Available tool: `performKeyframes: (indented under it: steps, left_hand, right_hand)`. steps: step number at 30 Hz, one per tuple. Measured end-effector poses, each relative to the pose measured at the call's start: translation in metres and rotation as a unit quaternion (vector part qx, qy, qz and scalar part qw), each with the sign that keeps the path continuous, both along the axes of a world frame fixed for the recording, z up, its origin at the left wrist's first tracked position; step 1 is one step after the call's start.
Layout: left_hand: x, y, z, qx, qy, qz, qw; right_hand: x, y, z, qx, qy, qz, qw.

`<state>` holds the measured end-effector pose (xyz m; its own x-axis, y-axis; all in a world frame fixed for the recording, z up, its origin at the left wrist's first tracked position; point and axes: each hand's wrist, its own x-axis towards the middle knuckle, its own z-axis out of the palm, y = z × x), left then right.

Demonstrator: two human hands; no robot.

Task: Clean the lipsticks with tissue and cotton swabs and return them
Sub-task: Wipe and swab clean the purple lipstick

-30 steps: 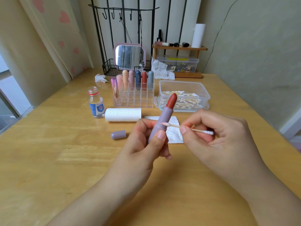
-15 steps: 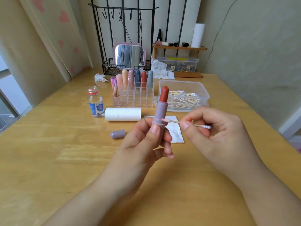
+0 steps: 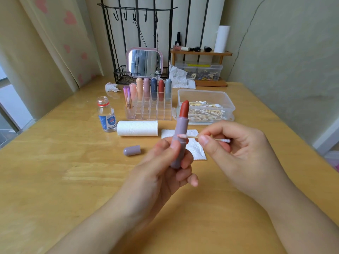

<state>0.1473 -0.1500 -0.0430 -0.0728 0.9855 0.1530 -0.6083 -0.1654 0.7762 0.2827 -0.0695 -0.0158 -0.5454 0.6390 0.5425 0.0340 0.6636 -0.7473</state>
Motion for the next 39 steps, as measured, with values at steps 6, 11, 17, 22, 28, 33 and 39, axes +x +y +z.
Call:
performKeyframes:
  steps: [6,11,17,22,28,33,39]
  left_hand:
    - [0.002,-0.004,0.005,-0.002,0.034,0.029,0.999]
    - [0.002,-0.002,0.002,0.016,0.021,0.026,0.999]
    - [0.003,-0.002,0.002,0.026,0.017,0.048,0.998]
    - [0.003,-0.003,0.003,0.023,0.012,0.047,0.999]
    - [0.004,-0.002,0.002,0.022,0.006,0.037,0.999]
    - [-0.001,0.002,0.002,0.022,0.003,0.033,0.999]
    - [0.002,-0.003,-0.001,0.040,0.028,-0.006,0.999]
  right_hand:
    - [0.003,0.001,0.002,-0.004,0.002,0.007,1.000]
    - [0.004,0.000,0.002,-0.014,0.008,0.021,1.000]
    - [0.004,-0.001,0.004,-0.004,-0.007,-0.003,1.000]
    - [0.002,-0.002,0.007,-0.005,0.007,0.029,1.000]
    - [0.000,-0.004,0.010,-0.012,-0.003,0.032,0.999]
    - [0.004,-0.002,0.011,-0.005,-0.017,0.008,1.000]
    - [-0.001,-0.007,0.011,-0.012,-0.014,0.034,0.999]
